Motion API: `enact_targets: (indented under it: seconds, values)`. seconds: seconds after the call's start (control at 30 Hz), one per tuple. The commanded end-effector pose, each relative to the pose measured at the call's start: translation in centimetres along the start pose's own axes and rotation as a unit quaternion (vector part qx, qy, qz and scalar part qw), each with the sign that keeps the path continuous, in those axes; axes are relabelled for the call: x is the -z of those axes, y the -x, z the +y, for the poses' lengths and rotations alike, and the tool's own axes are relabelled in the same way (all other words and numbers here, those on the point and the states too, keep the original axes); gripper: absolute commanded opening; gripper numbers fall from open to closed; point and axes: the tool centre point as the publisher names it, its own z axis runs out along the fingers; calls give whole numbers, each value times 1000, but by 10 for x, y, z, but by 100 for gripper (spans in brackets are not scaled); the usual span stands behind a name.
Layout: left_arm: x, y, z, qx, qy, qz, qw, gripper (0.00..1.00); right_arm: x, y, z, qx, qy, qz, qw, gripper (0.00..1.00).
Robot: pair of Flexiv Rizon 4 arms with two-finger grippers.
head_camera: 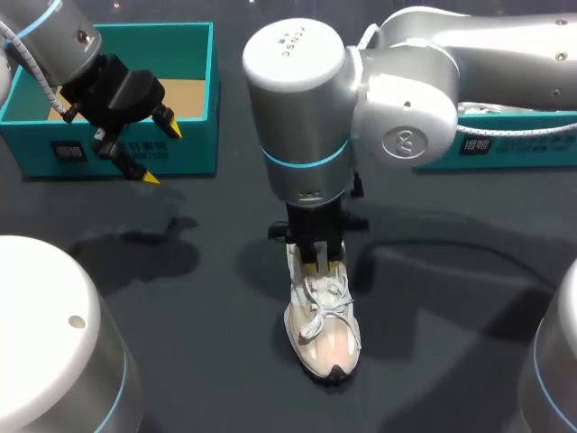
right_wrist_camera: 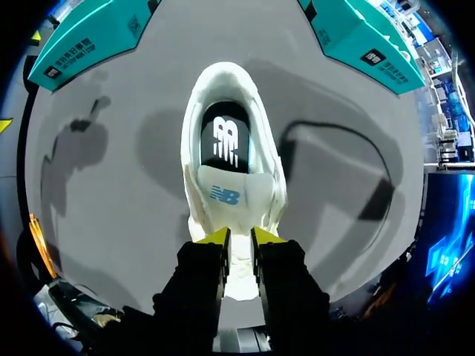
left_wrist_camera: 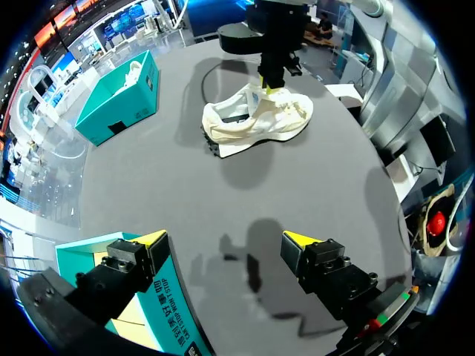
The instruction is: Take the shoe out of the shoebox, open the shoe tongue, remove and reinsert the insole, then place the shoe into the shoebox
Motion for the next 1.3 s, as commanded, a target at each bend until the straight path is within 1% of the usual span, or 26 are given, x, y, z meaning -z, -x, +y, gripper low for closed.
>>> enact_targets:
  seconds: [0.03,0.23,0.4,0.47,0.5,0.57,0.67,0.73,0.9,1.0,1.03,1.07,1.17,1.23,1.27,1.3]
  values:
    - [0,-1,0,0,2,-1,1000,100,-9,5,9,3,-7,5,1000,7]
    - [0,-1,0,0,2,-1,1000,100,-18,10,17,7,-5,20,1000,6]
    - [0,-1,0,0,2,-1,1000,100,-29,5,34,31,-6,41,999,11]
    - [0,-1,0,0,2,-1,1000,100,-25,4,37,37,-6,40,999,13]
    - [0,-1,0,0,2,-1,1000,100,-16,4,35,37,-1,29,999,14]
    - [0,-1,0,0,2,-1,1000,100,-7,6,31,33,3,15,999,15]
    - [0,-1,0,0,2,-1,1000,100,-5,7,31,35,3,8,999,15]
    - [0,-1,0,0,2,-1,1000,100,-13,6,33,41,-3,11,999,18]
    - [0,-1,0,0,2,-1,1000,100,-41,4,43,54,-18,49,997,20]
    - [0,-1,0,0,2,-1,1000,100,-46,5,45,58,-17,64,996,20]
    - [0,-1,0,0,2,-1,1000,100,-44,5,46,58,-18,65,996,20]
    - [0,-1,0,0,2,-1,1000,100,-37,5,45,60,-14,60,996,19]
    - [0,-1,0,0,2,-1,1000,100,-11,10,37,63,1,28,998,20]
    - [0,-1,0,0,2,-1,1000,100,4,11,33,77,7,16,997,23]
    - [0,-1,0,0,2,-1,1000,100,8,11,32,88,10,13,996,24]
    - [0,-1,0,0,2,-1,1000,100,16,11,31,120,18,11,993,30]
